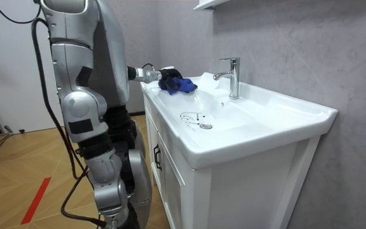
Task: Wipe basin
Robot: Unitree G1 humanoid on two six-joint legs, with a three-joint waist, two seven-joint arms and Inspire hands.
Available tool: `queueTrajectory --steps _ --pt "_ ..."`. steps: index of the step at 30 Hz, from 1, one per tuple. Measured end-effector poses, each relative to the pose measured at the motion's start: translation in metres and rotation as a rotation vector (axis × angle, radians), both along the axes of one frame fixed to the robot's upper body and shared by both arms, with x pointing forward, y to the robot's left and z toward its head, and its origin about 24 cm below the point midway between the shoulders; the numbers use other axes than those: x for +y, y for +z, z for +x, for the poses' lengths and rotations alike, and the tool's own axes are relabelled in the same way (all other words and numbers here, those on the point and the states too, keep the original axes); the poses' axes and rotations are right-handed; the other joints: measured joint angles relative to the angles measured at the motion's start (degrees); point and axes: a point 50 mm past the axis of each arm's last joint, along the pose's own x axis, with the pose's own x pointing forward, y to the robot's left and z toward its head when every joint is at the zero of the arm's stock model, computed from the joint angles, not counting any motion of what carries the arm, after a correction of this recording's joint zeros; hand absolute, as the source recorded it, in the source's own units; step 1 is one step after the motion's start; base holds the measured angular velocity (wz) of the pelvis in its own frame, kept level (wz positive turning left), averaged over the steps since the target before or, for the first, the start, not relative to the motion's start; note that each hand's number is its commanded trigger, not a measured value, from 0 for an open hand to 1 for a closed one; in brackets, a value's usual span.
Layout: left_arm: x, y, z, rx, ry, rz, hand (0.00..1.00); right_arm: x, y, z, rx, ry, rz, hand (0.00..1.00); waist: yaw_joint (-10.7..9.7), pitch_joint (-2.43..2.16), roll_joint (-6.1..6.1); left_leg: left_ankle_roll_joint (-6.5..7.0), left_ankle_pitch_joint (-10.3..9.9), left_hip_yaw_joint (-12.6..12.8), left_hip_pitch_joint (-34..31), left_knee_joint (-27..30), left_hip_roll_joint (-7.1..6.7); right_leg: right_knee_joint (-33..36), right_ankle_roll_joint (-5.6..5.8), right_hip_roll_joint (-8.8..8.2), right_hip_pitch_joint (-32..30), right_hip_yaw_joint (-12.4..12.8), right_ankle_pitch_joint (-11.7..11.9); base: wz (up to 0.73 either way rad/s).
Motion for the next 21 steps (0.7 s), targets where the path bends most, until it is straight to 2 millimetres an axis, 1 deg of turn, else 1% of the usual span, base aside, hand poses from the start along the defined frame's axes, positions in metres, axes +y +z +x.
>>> queueTrajectory --steps 1,3,4,5,8,12,15,21 --pt "0.0 0.002 0.001 -0.01 -0.002 0.004 1.0 0.0 0.0 0.0 -0.004 0.002 -0.008 0.0 -0.09 0.19 -0.02 0.0 0.0 -0.07 -0.21 0.06 0.01 0.02 -0.04 0.05 -0.07 -0.04 0.06 0.11" --pt "-0.001 0.004 0.001 -0.018 -0.007 0.008 1.0 -0.001 0.0 0.0 -0.011 0.005 -0.017 0.0 -0.19 0.2 0.22 0.0 0.0 -0.22 -0.42 0.16 0.01 -0.07 -0.05 0.1 -0.12 -0.02 0.07 0.06" --pt "-0.003 0.004 0.002 -0.022 -0.011 0.012 1.0 0.0 0.0 0.001 -0.015 0.016 -0.019 0.0 -0.2 0.28 0.15 0.0 0.0 -0.29 -0.55 0.23 0.02 -0.18 -0.09 0.12 -0.12 0.0 0.09 0.03" --pt "-0.004 0.004 0.003 -0.024 -0.016 0.016 1.0 0.0 0.0 0.001 -0.015 0.025 -0.019 0.0 -0.24 0.17 0.34 0.0 0.0 -0.36 -0.69 0.34 0.01 -0.22 -0.1 0.12 -0.12 0.0 0.1 0.0" --pt "-0.011 0.006 0.006 -0.04 -0.039 0.02 1.0 0.002 -0.001 0.002 -0.029 0.042 -0.014 0.0 -0.36 0.17 0.45 0.0 0.0 -0.36 -0.97 0.62 0.02 -0.16 -0.21 0.24 -0.25 0.73 0.17 0.0" --pt "-0.031 0.011 0.014 -0.11 -0.087 -0.007 1.0 0.006 -0.002 0.004 -0.041 0.04 -0.006 0.0 -0.76 0.21 0.29 0.0 0.0 -0.35 -1.16 0.68 0.04 -0.15 -0.24 0.32 -0.26 0.76 0.19 0.03" --pt "-0.041 0.015 0.018 -0.153 -0.118 -0.012 1.0 0.009 -0.004 0.002 -0.044 0.038 0.005 0.0 -1.68 0.23 0.27 0.0 0.0 -0.21 -1.06 0.73 0.1 -0.16 -0.27 0.35 -0.16 0.74 0.2 0.0" --pt "-0.052 0.035 0.025 -0.268 -0.177 0.025 1.0 0.014 -0.006 -0.004 -0.027 0.034 0.027 0.0 -2.91 0.33 0.04 -0.01 -0.02 0.84 -1.09 0.84 0.41 -0.14 -0.57 0.48 -0.41 1.1 0.43 -0.05"
